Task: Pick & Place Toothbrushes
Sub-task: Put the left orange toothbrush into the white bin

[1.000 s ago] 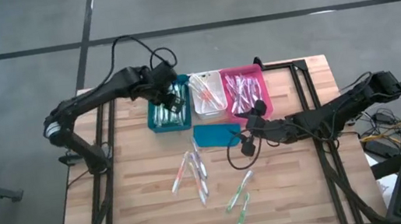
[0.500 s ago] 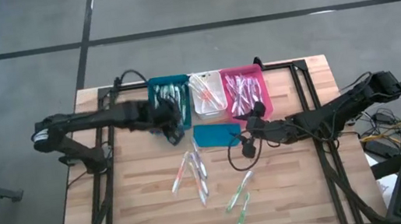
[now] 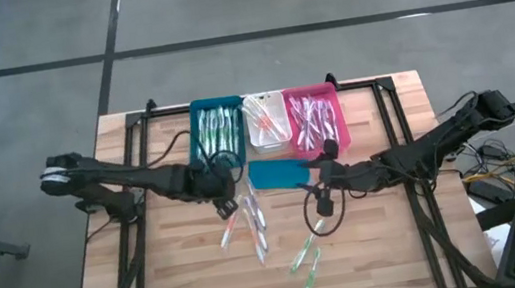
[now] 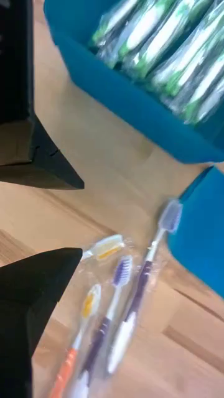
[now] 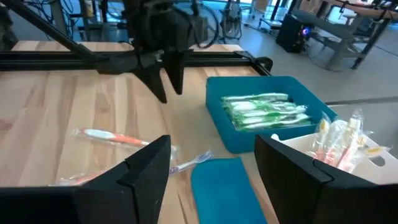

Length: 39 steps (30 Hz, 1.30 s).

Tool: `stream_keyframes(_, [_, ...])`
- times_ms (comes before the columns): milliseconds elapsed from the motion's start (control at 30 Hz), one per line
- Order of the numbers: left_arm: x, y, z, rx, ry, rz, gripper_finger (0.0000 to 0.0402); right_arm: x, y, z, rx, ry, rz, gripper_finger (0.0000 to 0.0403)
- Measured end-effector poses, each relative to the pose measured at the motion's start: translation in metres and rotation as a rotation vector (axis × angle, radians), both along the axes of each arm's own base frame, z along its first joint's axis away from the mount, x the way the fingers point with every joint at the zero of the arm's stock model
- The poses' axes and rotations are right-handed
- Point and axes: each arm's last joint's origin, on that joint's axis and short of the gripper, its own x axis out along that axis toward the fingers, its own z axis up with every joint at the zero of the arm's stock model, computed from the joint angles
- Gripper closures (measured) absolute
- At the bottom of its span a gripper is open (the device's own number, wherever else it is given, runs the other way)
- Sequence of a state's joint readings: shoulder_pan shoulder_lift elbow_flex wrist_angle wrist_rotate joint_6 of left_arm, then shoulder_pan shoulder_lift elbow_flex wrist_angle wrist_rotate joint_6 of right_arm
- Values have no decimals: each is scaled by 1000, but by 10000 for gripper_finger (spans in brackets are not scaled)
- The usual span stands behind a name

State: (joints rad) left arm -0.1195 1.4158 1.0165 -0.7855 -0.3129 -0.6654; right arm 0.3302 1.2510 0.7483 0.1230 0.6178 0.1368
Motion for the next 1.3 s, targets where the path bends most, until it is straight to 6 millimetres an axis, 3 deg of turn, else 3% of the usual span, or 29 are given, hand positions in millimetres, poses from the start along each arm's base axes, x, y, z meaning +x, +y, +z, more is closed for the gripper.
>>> stream_keyframes(333, [-4,-9,-25,-68,-15,-60,234,1,0,-2,-4,14,-3,161])
stream_keyframes(600, [-4,-36,-35,-162,-121,-60,234,1,0,-3,-5,15,-3,147])
stream_keyframes(867, [-11,-55,-45,-192,-142,-28,234,1,0,-3,7,10,-7,167])
stream_keyframes(1300, [0,-62,-90,-208,-4,20,234,1,0,-3,7,10,-7,167])
